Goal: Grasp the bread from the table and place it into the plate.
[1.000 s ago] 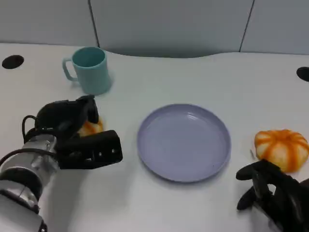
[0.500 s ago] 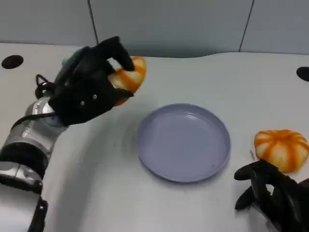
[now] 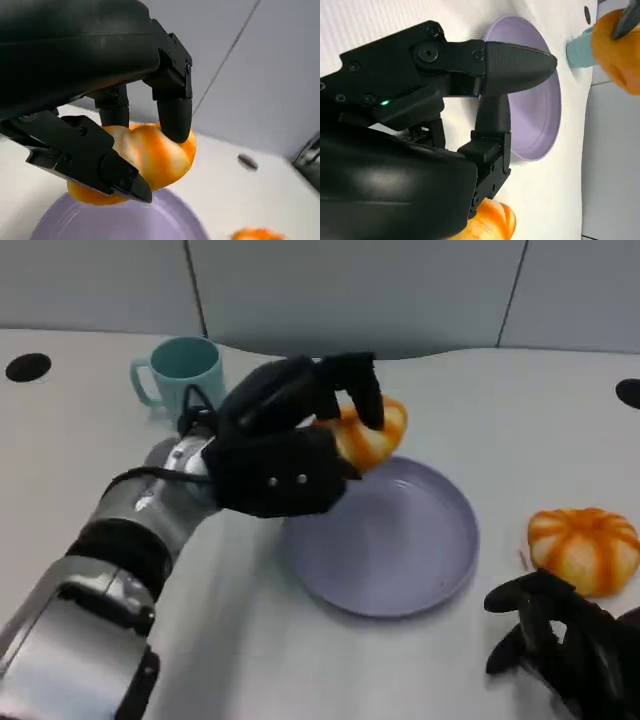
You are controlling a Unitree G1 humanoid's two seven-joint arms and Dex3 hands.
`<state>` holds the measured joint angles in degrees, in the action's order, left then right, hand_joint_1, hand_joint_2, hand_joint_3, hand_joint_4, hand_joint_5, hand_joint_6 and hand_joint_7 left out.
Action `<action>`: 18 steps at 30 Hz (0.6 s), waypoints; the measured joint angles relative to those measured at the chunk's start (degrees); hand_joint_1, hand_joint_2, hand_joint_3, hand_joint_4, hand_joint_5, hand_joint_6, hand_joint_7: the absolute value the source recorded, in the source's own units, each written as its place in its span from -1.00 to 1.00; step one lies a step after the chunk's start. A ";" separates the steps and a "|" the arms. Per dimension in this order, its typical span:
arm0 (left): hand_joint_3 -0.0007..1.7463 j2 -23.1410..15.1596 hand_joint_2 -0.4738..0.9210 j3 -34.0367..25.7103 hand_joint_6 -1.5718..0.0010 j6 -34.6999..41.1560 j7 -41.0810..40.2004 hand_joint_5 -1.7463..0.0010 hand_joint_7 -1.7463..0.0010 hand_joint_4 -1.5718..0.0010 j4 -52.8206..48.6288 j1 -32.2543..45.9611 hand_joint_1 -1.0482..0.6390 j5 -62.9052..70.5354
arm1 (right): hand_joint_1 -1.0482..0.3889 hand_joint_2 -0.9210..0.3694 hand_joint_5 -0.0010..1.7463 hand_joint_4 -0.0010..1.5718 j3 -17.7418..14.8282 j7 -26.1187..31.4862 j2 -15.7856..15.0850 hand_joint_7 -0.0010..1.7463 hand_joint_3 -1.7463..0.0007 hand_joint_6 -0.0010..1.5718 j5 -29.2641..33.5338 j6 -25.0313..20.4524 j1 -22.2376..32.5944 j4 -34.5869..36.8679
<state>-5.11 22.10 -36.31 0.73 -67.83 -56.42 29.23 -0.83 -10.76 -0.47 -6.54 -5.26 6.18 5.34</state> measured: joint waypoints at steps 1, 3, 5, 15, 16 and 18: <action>-0.91 0.49 0.89 0.93 0.22 0.68 0.02 -1.00 -1.00 -0.09 -0.50 -0.21 0.14 0.78 | 0.06 -1.00 1.00 -0.37 0.01 -0.02 0.04 0.74 0.35 -0.47 -0.05 0.00 -0.06 0.03; -0.90 1.28 0.90 2.13 0.21 1.71 -0.01 -1.00 -1.00 -0.10 -1.23 -0.37 0.14 2.20 | 0.06 -1.00 1.00 -0.37 0.01 -0.04 0.08 0.74 0.36 -0.48 -0.08 0.00 -0.10 0.07; -0.89 1.86 0.91 3.56 0.21 2.01 -0.29 -1.00 -1.00 -0.09 -1.89 -0.57 0.12 3.55 | 0.06 -1.00 1.00 -0.36 0.07 -0.02 0.09 0.74 0.35 -0.48 -0.06 0.01 -0.10 0.09; -0.95 2.13 0.92 10.23 0.57 0.68 -4.91 -0.66 -0.52 0.48 -3.46 -1.13 -0.27 10.54 | 0.06 -1.00 1.00 -0.35 0.35 -0.02 0.43 0.73 0.37 -0.46 0.42 1.25 0.16 0.45; -0.98 2.11 0.95 10.68 0.60 0.63 -4.93 -0.35 -0.09 0.61 -3.52 -1.22 -0.33 11.01 | 0.06 -1.00 1.00 -0.34 0.36 -0.01 0.50 0.72 0.37 -0.46 0.43 1.25 0.18 0.44; -0.99 2.04 0.99 11.98 0.67 0.31 -4.89 0.01 0.39 0.80 -3.56 -1.59 -0.40 12.02 | 0.06 -1.00 1.00 -0.33 0.41 0.00 0.59 0.72 0.37 -0.46 0.44 1.25 0.18 0.44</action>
<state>-3.07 34.08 -36.00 -4.17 -71.39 -58.02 41.24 -0.43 -10.76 0.12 -6.11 -4.01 6.36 5.77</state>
